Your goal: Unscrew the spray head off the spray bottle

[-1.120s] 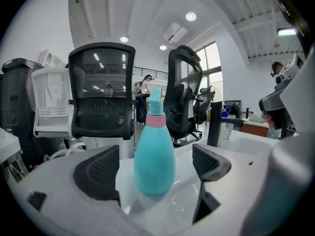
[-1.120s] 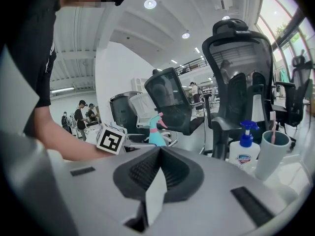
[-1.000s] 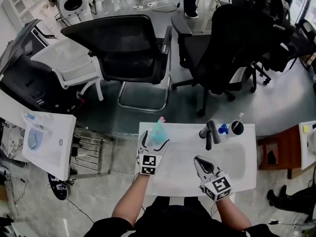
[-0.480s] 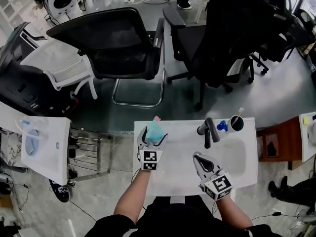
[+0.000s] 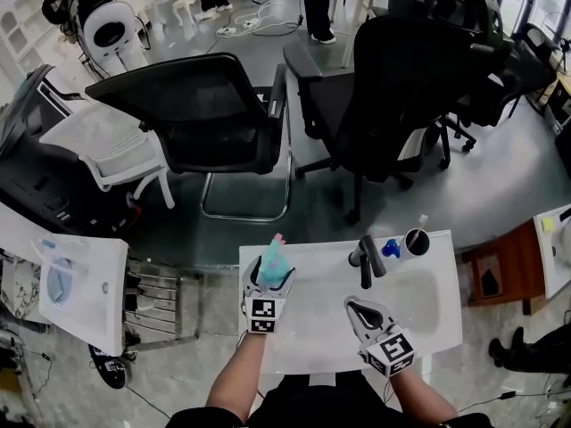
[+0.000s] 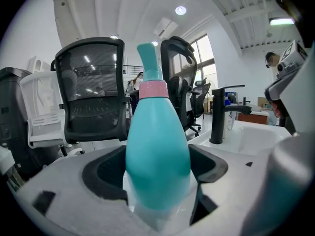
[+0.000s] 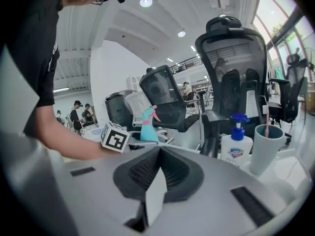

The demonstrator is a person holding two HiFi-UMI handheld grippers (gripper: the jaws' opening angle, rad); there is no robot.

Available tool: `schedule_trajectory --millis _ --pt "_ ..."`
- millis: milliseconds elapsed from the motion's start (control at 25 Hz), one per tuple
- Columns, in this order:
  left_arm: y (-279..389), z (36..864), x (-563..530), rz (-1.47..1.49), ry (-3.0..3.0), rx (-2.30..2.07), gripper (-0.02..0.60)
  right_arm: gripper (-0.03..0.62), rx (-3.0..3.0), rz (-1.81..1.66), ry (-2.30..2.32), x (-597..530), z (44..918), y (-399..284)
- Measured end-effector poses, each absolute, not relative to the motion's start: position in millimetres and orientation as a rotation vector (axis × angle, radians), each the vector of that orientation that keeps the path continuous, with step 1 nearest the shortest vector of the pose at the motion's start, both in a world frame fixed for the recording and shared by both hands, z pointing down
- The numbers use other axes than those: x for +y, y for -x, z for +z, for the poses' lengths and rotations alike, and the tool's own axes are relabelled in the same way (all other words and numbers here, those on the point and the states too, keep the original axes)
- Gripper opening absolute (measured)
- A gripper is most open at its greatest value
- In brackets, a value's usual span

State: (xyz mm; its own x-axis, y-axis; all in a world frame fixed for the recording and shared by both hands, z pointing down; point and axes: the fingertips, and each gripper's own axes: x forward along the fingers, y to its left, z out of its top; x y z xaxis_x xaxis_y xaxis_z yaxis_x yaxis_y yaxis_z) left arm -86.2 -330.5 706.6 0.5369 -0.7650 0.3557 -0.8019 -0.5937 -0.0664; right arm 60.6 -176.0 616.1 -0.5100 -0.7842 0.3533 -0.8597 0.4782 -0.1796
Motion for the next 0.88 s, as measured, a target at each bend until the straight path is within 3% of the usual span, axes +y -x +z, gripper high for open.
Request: schedule_trajectory --millis 880 --pt "42 570 -245 0.398 -2.797 -1.234 0.407 0.006 -2.645 0.348 -1.530 -167 525 -100"
